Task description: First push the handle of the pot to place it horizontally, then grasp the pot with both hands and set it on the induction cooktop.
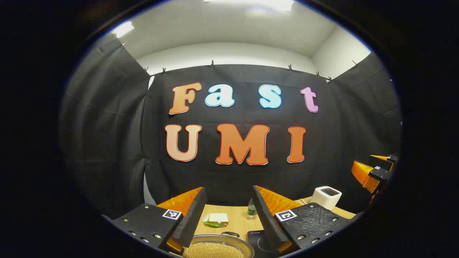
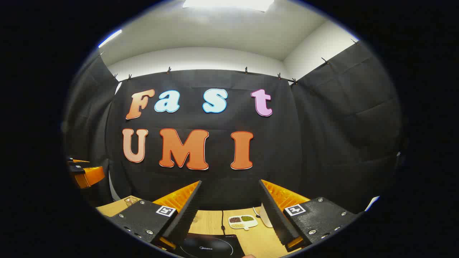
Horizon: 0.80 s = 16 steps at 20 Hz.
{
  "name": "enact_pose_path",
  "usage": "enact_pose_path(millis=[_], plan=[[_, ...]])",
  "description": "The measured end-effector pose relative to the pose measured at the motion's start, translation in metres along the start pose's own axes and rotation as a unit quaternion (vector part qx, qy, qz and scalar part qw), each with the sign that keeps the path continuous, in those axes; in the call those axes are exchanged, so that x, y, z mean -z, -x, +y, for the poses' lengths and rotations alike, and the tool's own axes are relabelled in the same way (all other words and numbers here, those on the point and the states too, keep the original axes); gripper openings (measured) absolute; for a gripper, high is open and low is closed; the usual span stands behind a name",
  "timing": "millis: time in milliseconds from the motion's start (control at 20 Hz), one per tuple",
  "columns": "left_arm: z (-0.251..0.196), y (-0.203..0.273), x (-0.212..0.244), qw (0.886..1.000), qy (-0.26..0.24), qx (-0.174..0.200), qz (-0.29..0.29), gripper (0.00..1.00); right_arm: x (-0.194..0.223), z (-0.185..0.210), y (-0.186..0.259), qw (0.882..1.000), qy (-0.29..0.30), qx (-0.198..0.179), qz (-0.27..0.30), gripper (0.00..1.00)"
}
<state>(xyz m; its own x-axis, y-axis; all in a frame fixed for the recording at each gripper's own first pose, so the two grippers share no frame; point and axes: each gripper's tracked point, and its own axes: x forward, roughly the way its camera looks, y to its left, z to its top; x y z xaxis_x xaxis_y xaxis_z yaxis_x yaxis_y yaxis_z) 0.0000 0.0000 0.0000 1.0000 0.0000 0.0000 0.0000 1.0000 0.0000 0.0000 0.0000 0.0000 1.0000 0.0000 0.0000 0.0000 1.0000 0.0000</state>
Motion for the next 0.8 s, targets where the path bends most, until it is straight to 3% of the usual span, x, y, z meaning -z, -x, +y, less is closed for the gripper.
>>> enact_pose_path(millis=[800], plan=[[-0.032, -0.005, 0.006, 1.0, -0.01, 0.022, 0.002, 0.79, 0.002, -0.039, 0.001, 0.999, -0.001, 0.034, 0.006, 0.95]])
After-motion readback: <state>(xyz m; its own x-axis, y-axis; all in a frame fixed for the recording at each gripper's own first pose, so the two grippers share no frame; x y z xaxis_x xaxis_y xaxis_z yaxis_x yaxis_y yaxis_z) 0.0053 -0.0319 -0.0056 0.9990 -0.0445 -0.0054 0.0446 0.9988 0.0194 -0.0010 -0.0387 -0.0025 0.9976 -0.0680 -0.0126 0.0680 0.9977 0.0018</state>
